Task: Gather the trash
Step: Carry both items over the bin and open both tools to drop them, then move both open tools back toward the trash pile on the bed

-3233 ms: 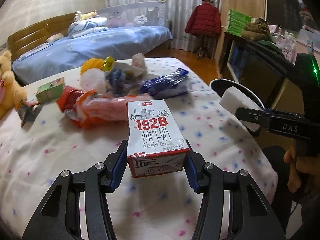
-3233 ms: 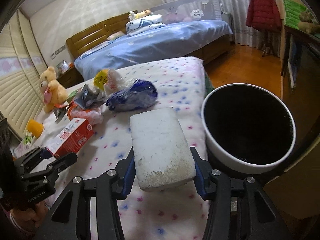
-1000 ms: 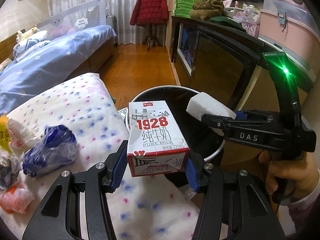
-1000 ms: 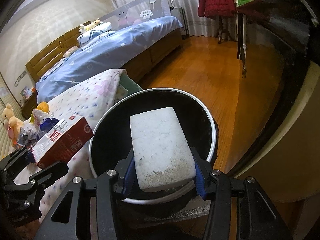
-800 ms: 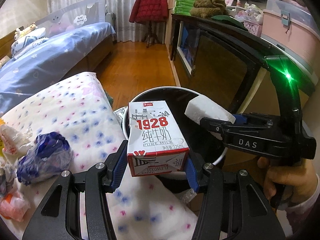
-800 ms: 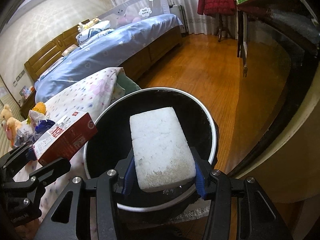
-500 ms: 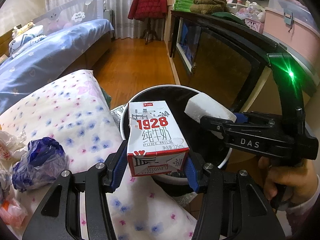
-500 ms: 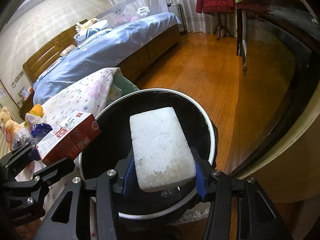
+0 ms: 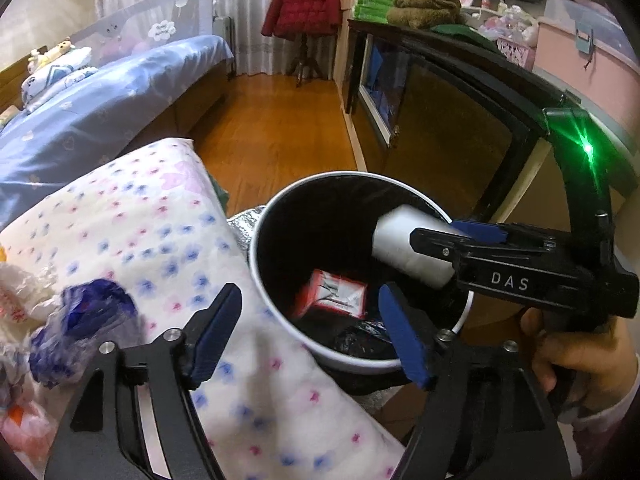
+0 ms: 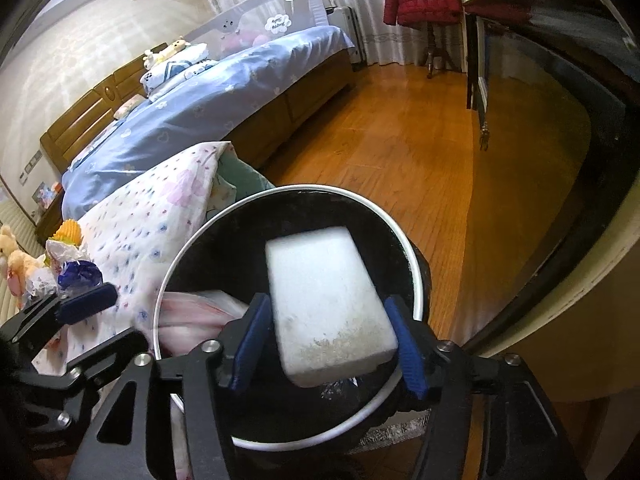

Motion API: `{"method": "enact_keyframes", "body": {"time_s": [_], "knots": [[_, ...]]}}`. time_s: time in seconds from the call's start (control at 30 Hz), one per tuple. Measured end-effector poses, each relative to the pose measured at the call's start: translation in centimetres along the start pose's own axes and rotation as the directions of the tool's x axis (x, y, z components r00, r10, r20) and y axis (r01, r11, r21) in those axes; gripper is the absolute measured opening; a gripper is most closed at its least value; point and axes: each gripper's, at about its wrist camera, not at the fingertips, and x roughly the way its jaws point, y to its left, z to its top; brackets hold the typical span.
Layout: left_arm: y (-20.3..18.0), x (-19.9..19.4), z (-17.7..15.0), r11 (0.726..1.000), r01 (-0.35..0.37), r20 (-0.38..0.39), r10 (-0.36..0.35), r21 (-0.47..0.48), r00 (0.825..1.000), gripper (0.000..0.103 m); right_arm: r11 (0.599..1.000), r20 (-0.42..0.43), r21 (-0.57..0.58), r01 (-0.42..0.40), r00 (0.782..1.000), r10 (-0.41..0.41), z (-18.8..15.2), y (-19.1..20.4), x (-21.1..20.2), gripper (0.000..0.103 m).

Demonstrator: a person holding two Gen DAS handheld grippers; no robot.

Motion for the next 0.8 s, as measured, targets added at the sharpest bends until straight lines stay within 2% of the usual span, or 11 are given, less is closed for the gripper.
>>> {"method": "enact_keyframes", "body": {"time_s": [0.1, 0.2, 0.33, 0.43, 0.8], "knots": [[0.9, -1.2, -1.0, 1.0, -0.001, 0.01, 0.001, -0.028, 1.0, 0.073, 1.0, 0.004, -0.003, 0.0, 1.0, 0.0, -0.2, 0.3, -0.3, 0.068], [1.8, -2.6, -2.2, 0.998, -0.006, 0.022, 0.007, -0.068, 1.0, 0.074, 1.0, 0.009, -0.012, -0.004, 1.0, 0.004, -0.3, 0.9, -0.7, 0.07], [3.2, -4.1, -4.3, 0.991, -0.015, 0.029, 0.019, -0.134, 0.999, 0.076, 0.999, 0.034, -0.016, -0.039, 0.999, 0.04, -1.1, 2.2, -1.8, 0.082], [4.1, -5.4, -5.9, 0.983, -0.022, 0.032, 0.028, -0.181, 0.999, 0.076, 0.997, 0.056, -0.013, -0.075, 0.996, 0.076, -1.8, 3.5, -2.5, 0.083], [7.8, -9.8, -10.2, 0.964, -0.107, 0.071, 0.128, -0.243, 0.989, 0.077, 0.979, 0.057, -0.084, -0.186, 0.98, 0.191, -4.7, 9.6, -3.7, 0.084]]}}
